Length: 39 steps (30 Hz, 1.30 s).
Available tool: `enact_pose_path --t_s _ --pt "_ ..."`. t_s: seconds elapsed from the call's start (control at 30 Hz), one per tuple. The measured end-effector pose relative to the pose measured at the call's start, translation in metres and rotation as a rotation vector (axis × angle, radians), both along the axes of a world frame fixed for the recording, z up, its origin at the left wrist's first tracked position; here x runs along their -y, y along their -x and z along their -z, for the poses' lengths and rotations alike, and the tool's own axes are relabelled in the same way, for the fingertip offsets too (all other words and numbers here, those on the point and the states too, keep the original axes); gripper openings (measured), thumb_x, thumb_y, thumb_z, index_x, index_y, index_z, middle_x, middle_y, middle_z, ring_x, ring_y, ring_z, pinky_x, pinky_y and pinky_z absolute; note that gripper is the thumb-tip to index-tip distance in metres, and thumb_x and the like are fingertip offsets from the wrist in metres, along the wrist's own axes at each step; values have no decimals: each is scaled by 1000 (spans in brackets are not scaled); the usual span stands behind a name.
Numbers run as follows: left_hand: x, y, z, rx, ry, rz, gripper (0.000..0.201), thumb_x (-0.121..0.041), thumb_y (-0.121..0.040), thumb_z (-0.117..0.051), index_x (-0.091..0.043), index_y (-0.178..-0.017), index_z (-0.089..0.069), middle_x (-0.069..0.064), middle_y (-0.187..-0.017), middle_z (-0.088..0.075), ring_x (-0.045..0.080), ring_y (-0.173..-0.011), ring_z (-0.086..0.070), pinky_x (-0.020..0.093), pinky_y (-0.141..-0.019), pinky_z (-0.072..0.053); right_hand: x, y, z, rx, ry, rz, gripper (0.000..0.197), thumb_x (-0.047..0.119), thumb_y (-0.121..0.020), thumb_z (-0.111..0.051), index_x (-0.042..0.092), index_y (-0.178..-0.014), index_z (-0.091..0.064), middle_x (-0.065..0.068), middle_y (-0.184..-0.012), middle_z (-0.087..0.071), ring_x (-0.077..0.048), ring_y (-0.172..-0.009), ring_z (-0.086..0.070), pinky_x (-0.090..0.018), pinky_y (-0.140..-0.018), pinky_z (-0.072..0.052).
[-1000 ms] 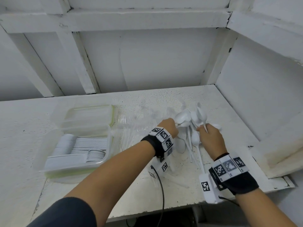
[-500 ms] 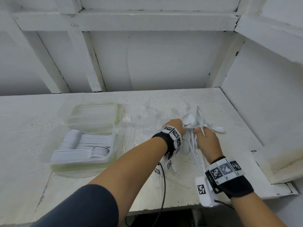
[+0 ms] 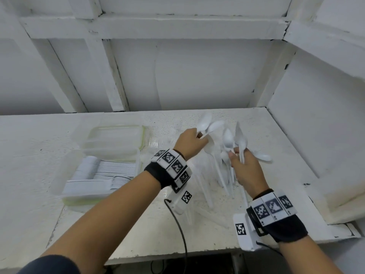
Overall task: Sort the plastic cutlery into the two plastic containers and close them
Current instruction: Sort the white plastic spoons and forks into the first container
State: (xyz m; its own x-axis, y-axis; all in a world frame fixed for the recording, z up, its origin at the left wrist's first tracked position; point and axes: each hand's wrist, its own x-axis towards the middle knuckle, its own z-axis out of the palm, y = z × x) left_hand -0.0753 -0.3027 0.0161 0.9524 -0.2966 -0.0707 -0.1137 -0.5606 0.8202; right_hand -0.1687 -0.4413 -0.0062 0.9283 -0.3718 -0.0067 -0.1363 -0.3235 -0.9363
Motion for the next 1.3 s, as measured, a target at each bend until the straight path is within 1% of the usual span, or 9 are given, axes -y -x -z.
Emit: enact_pose_path --t_s 0.17,0.37,0.5,0.6,0.7,0.8,0.9,1.07,1.3 --pt "-29 29 -6 -166 251 -39 22 -16 -88 -55 -15 -68 -45 -2 -57 -41 8 -43 -32 20 -41 -26 -32 -13 -2 6 9 -136 17 30 -90 -59 20 -104 -57 6 -90 -64 -3 -84 -61 -16 -69 -45" --pt "-56 46 -7 -243 353 -46 19 -19 -91 -57 -16 -73 -51 -4 -55 -38 7 -41 -27 21 -40 -22 -57 -17 0 -13 -147 -239 9 15 -92 -56 12 -88 -63 1 -68 -61 7 -38 -49 -7 -37 -34" --pt "-70 51 -7 -294 422 -102 21 -40 -95 -48 -23 -84 -43 -5 -60 -38 4 -41 -27 16 -38 -24 -63 -23 -1 -18 -207 -138 17 17 -92 -54 20 -76 -58 9 -56 -55 1 -37 -45 -11 -37 -30" --pt "-76 54 -3 -343 464 -106 24 -37 -99 -38 -22 -80 -38 -3 -60 -38 4 -40 -25 15 -37 -22 -66 -29 -7 1 -335 -134 23 17 -92 -55 18 -70 -49 13 -42 -40 -4 -35 -33 -18 -35 -26" --pt "-78 57 -4 -429 599 -75 24 -34 -100 -35 -14 -88 -41 -6 -51 -39 5 -36 -23 13 -36 -18 -71 -32 -14 48 -490 -207 18 15 -92 -56 14 -76 -49 8 -43 -38 -5 -32 -27 -16 -34 -23" --pt "-80 58 -6 -546 728 -6 24 -31 -101 -31 -15 -91 -46 -6 -46 -36 4 -34 -21 11 -36 -14 -78 -33 -18 73 -620 -320 13 22 -86 -59 10 -89 -54 -14 -59 -43 -5 -30 -27 -15 -33 -22" --pt "-83 59 -7 -640 735 39 26 -30 -99 -28 -14 -89 -46 -3 -49 -37 6 -34 -22 13 -37 -14 -83 -32 -21 79 -574 -342 23 30 -78 -63 9 -82 -52 -17 -65 -42 -7 -32 -25 -17 -34 -22" --pt "-84 60 -6 -479 563 -48 17 -18 -100 -30 -13 -96 -46 0 -57 -49 12 -43 -37 18 -42 -27 -81 -33 -24 92 -483 -237 19 20 -88 -61 17 -73 -50 7 -44 -35 -8 -37 -24 -21 -37 -21" --pt "-75 63 -4 -469 596 -156 15 -15 -97 -28 -15 -92 -42 -7 -45 -34 6 -35 -21 13 -37 -16 -88 -31 -21 93 -458 -186 15 15 -90 -59 16 -78 -51 8 -45 -38 -5 -34 -27 -18 -35 -23"
